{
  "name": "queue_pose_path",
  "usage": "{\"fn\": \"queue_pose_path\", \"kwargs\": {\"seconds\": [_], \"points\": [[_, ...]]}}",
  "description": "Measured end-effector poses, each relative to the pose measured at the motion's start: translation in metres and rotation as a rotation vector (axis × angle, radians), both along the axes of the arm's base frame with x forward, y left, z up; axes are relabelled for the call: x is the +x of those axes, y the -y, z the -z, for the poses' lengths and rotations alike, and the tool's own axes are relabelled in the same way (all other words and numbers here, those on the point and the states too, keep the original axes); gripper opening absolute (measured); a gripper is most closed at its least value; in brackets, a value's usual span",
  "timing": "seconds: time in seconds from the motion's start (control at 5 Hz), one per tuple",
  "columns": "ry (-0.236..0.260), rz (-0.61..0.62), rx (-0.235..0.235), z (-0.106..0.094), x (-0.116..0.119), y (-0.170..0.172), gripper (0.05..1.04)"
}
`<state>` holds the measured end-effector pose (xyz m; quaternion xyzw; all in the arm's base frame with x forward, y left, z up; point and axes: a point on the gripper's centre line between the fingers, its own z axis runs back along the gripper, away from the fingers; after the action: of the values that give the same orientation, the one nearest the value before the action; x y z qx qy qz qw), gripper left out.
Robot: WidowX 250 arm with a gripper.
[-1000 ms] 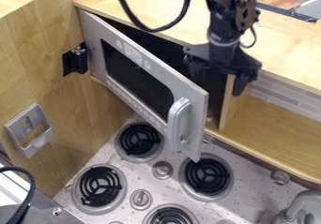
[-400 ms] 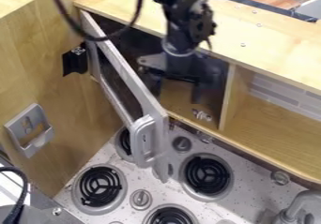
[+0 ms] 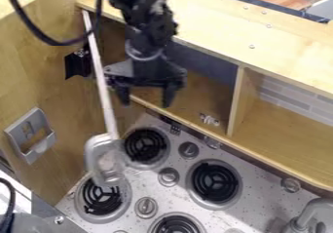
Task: Open microwave
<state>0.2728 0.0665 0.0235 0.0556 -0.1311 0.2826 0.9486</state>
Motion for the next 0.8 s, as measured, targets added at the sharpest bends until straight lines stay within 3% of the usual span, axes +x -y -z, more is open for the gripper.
{"fn": "queue_pose_path", "kwargs": {"seconds": [0.4, 0.8], "points": [[-0.040, -0.131, 0.003, 0.010, -0.021, -0.044, 0.998], [-0.051, -0.182, 0.014, 0.011, -0.033, -0.064, 0.998]]}}
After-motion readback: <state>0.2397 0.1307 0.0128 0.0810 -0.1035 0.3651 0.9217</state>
